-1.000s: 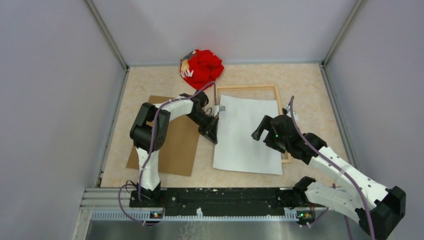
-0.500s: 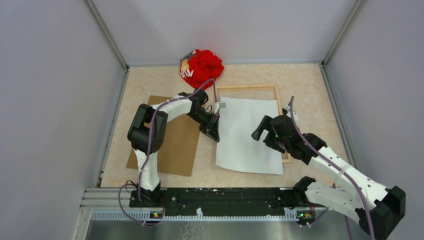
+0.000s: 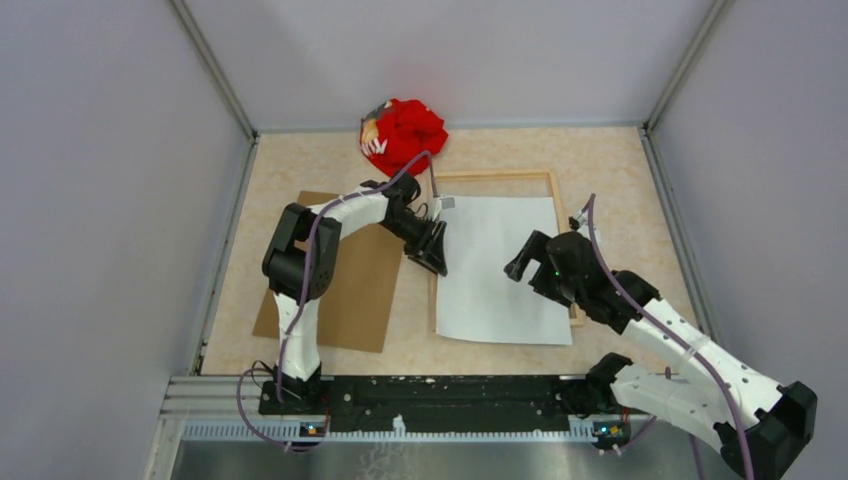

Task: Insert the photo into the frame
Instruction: Adjust the photo in the photo frame.

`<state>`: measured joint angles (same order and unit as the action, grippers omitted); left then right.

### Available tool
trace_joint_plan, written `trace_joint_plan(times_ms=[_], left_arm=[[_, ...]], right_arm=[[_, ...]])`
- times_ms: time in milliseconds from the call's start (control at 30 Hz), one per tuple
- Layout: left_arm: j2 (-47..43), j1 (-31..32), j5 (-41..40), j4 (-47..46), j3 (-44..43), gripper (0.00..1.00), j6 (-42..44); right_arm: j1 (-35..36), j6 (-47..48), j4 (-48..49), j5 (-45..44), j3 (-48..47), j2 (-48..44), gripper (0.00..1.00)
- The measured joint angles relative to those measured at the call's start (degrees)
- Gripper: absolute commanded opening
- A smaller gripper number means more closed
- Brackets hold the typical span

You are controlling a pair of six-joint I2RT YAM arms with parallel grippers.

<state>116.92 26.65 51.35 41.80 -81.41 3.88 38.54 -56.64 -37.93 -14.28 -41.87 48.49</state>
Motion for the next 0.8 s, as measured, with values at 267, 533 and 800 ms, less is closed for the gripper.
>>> trace_joint_plan(times_ms=[267,533,800], left_arm=[[2.3,0.0,0.0,-1.7,-1.2,0.47,-1.5],[3.0,0.0,-1.0,-2.6,-3.0,0.22,-2.0],[0.4,0.0,-5.9,-5.5,0.3,0.17,-1.7]], right_arm=[[0.0,-0.2,0.0,0.0,1.1,-0.9,0.99],[0.0,-0.5,-0.1,0.0,1.8,-1.5,0.99],[0.0,-0.4,0.3,0.0,1.8,-1.5,0.99]])
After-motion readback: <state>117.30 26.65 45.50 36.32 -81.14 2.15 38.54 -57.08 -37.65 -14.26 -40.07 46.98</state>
